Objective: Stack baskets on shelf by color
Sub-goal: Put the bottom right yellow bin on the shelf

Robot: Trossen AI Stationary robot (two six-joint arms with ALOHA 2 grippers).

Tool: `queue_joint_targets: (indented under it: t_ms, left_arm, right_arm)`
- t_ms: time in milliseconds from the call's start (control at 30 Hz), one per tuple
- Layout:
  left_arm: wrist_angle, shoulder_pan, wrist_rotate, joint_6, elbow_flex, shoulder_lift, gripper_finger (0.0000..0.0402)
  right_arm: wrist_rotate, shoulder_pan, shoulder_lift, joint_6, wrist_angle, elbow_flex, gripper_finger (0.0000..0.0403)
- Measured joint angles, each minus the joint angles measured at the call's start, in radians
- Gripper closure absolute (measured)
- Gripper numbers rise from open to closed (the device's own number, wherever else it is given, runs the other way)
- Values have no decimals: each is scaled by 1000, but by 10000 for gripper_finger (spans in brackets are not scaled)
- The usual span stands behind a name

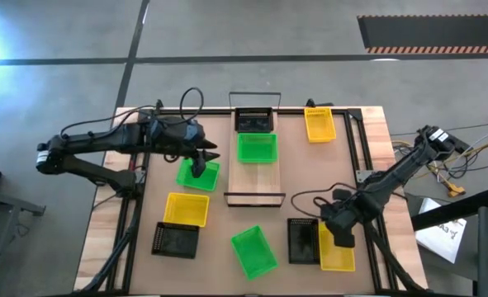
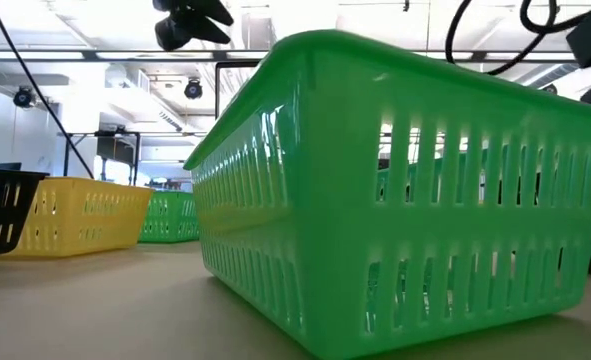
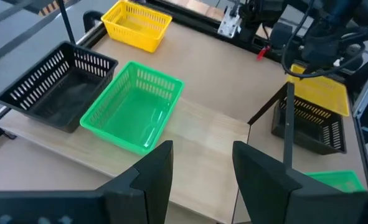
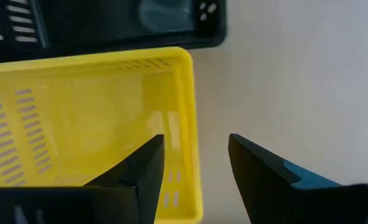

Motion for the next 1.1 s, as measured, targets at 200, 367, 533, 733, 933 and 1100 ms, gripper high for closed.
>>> queue_joint_targets:
  t_ms: [200, 367, 533, 733, 933, 1100]
  left_arm:
    - [30, 0, -8, -31, 4, 45, 251]
    - [52, 0, -31, -53, 4, 63, 251]
    - [42, 1, -86, -103, 10, 51, 251]
    - [55, 7, -123, -53, 61, 17, 251]
    - [59, 13, -132, 86, 132, 9, 251]
    - [55, 14, -132, 161, 167, 6, 251]
  right_arm:
    - [1, 1, 36, -2, 47, -56, 279]
    - [-3, 1, 42, -2, 119, -100, 348]
    - [-50, 0, 30, 16, 88, -96, 391]
    - [-134, -19, -39, 253, -150, 16, 394]
    - [-158, -101, -115, 506, -485, 179, 394]
    - [-60, -224, -174, 696, -636, 282, 394]
